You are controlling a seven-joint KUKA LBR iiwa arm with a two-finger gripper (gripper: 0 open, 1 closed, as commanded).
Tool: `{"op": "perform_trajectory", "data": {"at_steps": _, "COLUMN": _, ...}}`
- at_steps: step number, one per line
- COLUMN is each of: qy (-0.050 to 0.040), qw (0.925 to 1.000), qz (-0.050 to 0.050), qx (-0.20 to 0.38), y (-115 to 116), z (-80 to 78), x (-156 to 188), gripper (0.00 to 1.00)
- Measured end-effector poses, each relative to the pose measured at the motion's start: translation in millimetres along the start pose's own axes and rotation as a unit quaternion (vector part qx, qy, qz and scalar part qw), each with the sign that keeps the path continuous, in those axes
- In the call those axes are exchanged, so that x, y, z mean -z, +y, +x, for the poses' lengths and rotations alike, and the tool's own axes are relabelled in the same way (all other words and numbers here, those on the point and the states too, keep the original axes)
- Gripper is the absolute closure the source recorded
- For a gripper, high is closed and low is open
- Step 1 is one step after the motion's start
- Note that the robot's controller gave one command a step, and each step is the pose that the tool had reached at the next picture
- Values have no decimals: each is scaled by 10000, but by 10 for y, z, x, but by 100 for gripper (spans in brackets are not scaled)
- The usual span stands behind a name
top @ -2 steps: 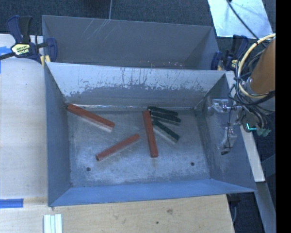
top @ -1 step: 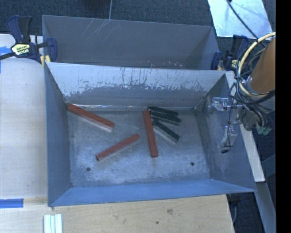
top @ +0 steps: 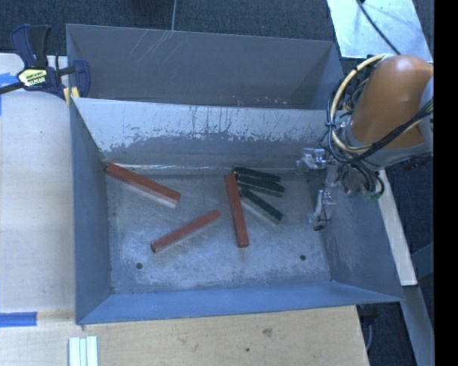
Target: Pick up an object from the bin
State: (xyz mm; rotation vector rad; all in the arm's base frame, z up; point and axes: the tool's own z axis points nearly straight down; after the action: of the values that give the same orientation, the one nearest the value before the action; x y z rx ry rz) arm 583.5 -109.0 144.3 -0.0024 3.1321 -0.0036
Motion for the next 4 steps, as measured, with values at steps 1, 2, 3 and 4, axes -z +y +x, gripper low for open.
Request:
{"op": "perform_trajectory", "data": {"at_steps": 1, "qy": 43, "qw": 9961, "qz": -15, "qx": 880, "y": 235, "z": -269, "x": -17, "gripper": 0}}
{"op": "perform_trajectory", "data": {"at_steps": 2, "qy": 37, "qw": 10000, "qz": -19, "qx": -17, "y": 804, "z": -390, "x": -203, "gripper": 0}}
{"op": "perform_trajectory", "data": {"at_steps": 3, "qy": 45, "qw": 9994, "qz": -13, "qx": -335, "y": 743, "z": -415, "x": -716, "gripper": 0}}
{"op": "perform_trajectory", "data": {"at_steps": 4, "qy": 17, "qw": 9905, "qz": 6, "qx": -1378, "y": 786, "z": -400, "x": -699, "gripper": 100}}
